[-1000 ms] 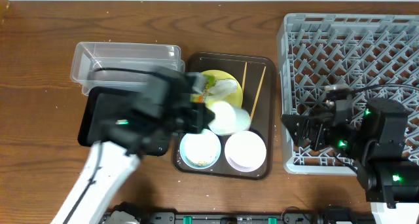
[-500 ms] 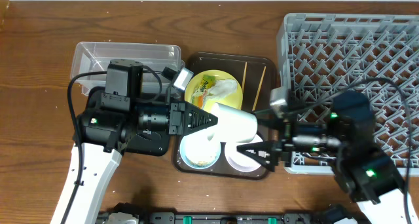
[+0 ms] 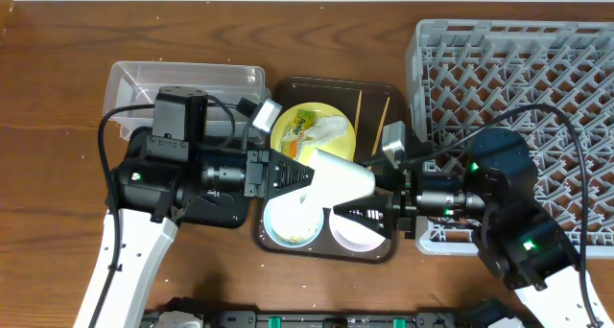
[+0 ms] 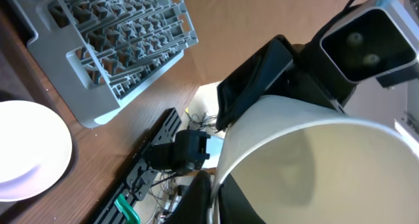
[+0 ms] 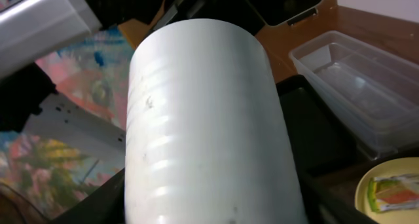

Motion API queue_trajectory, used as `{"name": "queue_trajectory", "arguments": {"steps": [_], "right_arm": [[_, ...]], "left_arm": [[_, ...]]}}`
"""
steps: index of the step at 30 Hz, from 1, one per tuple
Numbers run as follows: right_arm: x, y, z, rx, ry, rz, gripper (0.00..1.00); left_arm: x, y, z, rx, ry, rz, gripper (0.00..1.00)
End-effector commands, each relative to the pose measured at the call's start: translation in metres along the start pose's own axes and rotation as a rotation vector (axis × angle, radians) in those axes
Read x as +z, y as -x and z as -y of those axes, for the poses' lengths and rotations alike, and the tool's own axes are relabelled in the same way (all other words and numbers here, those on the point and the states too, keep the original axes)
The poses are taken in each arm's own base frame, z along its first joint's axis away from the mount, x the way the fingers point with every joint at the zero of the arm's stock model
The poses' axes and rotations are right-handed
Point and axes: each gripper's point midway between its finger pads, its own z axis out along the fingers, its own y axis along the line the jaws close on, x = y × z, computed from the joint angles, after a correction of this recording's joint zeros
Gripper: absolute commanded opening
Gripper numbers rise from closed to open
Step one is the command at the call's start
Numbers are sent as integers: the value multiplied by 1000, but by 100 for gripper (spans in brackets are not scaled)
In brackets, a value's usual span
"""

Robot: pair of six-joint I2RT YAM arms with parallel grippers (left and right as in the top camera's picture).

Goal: Sort waste into correct bins and load items into the dishwasher rack
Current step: 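Pass the white cup from the left gripper to the right gripper, then carry the white cup with the right gripper and set it in the rack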

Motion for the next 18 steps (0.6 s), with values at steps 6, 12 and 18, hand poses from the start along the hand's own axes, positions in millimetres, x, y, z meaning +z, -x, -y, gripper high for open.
{"name": "queue_trajectory", "arguments": {"steps": [6, 12, 18], "right_arm": [[-25, 6, 19, 42, -150, 42, 45], [-111, -36, 98, 424, -729, 85, 36], [-235, -106, 115, 759, -1418, -37, 40]], "left_arm": [[-1, 5, -7, 23, 68, 24, 54], [-13, 6, -60, -68, 372, 85, 64], [-16, 4, -67, -84, 411, 88, 66]]}}
